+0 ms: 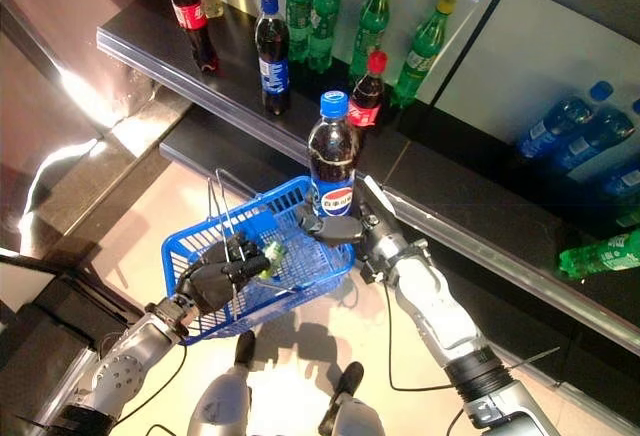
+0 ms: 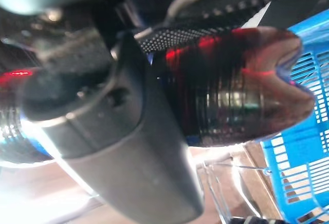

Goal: Pick up the drink and place into the basket.

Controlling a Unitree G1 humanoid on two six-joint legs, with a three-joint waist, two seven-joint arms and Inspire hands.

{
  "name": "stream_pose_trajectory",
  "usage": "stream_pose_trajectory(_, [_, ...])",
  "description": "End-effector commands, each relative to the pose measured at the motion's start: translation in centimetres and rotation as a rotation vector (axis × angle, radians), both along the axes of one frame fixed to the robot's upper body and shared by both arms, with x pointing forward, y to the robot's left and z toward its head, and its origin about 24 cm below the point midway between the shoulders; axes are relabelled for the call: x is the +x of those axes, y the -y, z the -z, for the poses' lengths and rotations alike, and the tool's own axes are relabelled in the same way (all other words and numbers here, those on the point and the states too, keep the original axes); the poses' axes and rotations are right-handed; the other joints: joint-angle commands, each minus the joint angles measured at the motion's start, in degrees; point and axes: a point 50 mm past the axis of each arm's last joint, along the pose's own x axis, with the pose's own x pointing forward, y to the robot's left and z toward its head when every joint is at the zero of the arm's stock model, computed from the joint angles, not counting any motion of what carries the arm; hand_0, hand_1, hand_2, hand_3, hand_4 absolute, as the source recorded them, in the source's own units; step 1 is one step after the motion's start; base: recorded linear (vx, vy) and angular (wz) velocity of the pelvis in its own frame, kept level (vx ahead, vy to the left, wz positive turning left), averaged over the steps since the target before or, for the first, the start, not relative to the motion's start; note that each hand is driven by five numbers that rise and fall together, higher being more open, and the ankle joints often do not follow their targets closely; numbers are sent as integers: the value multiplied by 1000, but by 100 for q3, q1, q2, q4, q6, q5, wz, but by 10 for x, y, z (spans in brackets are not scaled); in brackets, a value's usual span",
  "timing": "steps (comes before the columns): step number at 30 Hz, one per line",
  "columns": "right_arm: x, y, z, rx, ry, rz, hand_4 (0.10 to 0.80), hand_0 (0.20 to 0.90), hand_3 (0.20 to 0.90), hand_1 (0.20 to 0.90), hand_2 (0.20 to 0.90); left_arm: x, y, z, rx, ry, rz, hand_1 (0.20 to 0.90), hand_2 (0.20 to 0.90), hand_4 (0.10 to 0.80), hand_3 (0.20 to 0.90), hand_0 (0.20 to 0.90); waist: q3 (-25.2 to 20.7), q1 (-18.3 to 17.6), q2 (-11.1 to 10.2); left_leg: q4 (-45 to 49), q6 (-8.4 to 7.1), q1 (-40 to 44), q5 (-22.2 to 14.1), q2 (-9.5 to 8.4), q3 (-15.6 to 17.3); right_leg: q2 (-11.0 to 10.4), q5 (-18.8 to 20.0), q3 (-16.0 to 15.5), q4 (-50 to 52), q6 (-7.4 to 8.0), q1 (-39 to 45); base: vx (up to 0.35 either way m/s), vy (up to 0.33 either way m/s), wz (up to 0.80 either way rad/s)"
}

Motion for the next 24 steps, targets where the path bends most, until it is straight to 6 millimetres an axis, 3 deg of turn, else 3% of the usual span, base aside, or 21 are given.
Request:
stream_pose_trajectory(1, [-11, -28, -30, 81, 212, -149, 100, 300, 200, 300, 300, 2, 47, -79, -261, 402, 240, 300, 300, 100, 200, 300, -2073, 53, -189, -14, 150, 192, -443, -94, 383, -169, -348, -31, -11, 328, 361, 23, 0, 6])
stream_pose_trajectory(11, [-5, -38, -9, -55, 139, -136, 100, 300, 200, 300, 300, -8, 62, -101, -272, 494, 373, 300, 300, 100, 200, 300, -2115, 182, -225, -14, 132, 185, -433, -113, 296, -177, -385, -146, -11, 345, 453, 22, -5, 1])
stream_pose_trajectory(22, [2, -36, 12, -231, 75, -92, 100, 300, 200, 300, 300, -15, 71, -108, -281, 536, 450, 300, 300, 100, 200, 300, -2117, 260, -256, -14, 122, 174, -424, -129, 229, -167, -403, -206, -11, 346, 508, 11, -4, 2])
stream_pose_trajectory(24, [6, -33, 25, -345, 46, -56, 100, 300, 200, 300, 300, -18, 73, -114, -286, 562, 481, 300, 300, 100, 200, 300, -2111, 301, -267, -14, 109, 167, -408, -132, 203, -168, -404, -243, -11, 349, 533, 45, -14, 1])
